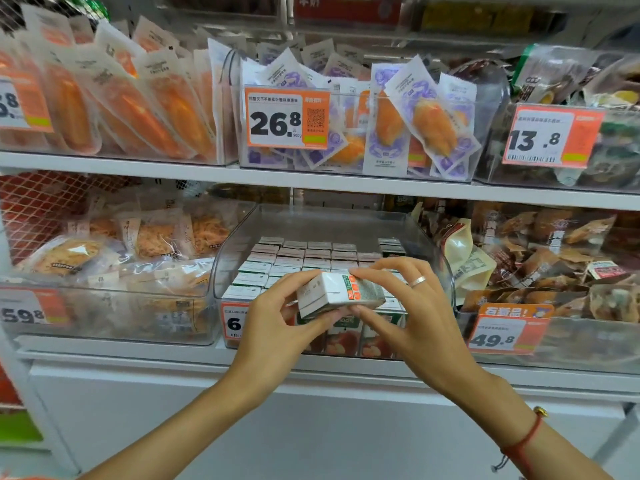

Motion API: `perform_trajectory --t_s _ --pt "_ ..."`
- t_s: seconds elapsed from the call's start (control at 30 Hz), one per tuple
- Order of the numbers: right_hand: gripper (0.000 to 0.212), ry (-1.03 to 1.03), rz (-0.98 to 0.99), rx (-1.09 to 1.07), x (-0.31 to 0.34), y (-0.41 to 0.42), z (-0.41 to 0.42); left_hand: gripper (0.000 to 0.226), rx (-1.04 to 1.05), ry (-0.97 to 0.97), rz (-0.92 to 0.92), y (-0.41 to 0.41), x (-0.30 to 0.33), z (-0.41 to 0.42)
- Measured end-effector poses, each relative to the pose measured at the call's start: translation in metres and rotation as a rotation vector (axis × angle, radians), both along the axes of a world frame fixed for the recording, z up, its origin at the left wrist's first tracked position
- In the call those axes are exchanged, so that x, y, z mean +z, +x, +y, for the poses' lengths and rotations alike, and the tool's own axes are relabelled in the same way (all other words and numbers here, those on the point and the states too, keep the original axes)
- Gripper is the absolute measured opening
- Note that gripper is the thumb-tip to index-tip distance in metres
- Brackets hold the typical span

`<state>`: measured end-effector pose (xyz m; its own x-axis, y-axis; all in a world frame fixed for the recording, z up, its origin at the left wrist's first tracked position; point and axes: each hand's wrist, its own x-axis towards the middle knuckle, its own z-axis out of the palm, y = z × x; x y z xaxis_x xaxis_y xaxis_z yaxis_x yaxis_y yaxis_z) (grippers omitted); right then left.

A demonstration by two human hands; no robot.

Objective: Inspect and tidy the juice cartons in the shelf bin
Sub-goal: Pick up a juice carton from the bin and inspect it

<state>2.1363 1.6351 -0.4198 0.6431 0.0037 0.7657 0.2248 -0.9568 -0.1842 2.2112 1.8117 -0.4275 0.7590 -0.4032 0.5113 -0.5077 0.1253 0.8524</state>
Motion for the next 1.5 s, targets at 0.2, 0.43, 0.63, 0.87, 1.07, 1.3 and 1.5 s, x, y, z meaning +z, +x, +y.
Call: perform_trajectory --t_s 0.2,0.43,0.63,0.87,1.07,1.3,1.5 --pt "0.045 0.003 -0.008 -0.335 -0.001 0.007 -0.057 0.038 0.072 -0.078 0.144 0.022 0.008 -0.026" --pt "0.043 -0.167 -0.070 -0.514 -0.030 0.016 -0.105 0.037 0.032 -0.018 0.313 0.066 0.015 -0.091" --pt "0.043 -0.174 -0.123 -0.521 -0.038 0.023 -0.108 0.046 0.017 0.155 0.270 0.098 0.014 -0.156" --pt "0.045 -0.173 -0.090 -0.520 -0.038 0.021 -0.107 0.046 -0.094 0.435 0.140 0.133 0.014 -0.184" --pt "0.048 -0.165 -0.081 -0.523 -0.037 0.021 -0.108 0.044 -0.198 0.758 -0.062 0.153 0.042 -0.184" --pt "0.044 -0.151 -0.097 -0.514 -0.038 0.021 -0.107 0.055 -0.182 0.966 -0.257 0.156 0.053 -0.190" --pt "0.043 -0.143 -0.112 -0.513 -0.039 0.023 -0.107 0.056 -0.160 1.035 -0.356 0.152 0.059 -0.194"
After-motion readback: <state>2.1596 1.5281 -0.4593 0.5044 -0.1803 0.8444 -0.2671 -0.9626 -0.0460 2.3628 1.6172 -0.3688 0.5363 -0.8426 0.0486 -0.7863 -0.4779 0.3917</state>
